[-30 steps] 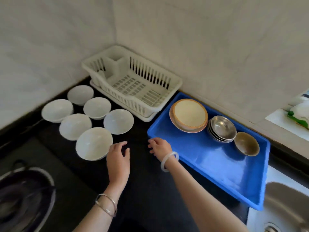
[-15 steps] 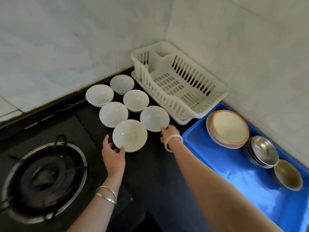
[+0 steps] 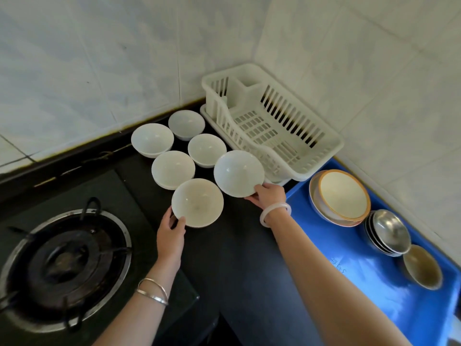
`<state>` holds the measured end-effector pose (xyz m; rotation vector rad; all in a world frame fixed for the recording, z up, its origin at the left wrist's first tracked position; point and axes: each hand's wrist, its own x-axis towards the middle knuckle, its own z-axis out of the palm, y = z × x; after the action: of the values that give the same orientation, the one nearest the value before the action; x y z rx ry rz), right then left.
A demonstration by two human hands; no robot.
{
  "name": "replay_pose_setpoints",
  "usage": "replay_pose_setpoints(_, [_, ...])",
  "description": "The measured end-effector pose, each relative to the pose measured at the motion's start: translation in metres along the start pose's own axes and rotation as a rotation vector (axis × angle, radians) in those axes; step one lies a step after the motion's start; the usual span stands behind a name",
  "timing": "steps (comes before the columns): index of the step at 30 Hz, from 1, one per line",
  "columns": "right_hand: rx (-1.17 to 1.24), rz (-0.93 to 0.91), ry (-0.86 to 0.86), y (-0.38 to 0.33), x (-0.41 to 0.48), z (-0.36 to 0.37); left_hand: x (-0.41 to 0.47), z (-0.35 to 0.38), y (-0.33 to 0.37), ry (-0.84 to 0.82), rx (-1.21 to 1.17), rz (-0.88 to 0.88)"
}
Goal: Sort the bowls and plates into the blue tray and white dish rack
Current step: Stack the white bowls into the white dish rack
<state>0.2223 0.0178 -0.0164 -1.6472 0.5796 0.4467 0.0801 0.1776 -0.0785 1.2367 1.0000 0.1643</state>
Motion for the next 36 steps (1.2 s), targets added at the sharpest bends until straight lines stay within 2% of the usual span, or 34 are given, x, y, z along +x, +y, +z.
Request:
replay_pose_setpoints(11, [-0.394,-0.063,-0.081,0.008,-0.033,0.033,0.002,-0.005,0.014,-0.008,-0.110,-0.027])
replay_pose_setpoints(16, [-0.585,-0.105,-0.100,0.011,-0.036,0.044,0.004,-0.004,0.018,-0.002,-0.062,-0.013])
replay_pose_setpoints(27, [-0.752,-0.140,-0.119,0.023,-0.024,0.047,0.009,-0.006,0.020,-0.003,0.009,-0.021])
replay_pose_setpoints(31, [-0.659,-0.059,-0.130,0.029,-0.013,0.048,0.010,-0.007,0.023,-0.007,0.014,-0.035])
replay_pose_setpoints(36, [-0.324,0.184,-0.314,0.038,-0.008,0.045,0.009,-0.009,0.028,-0.041,-0.034,-0.098])
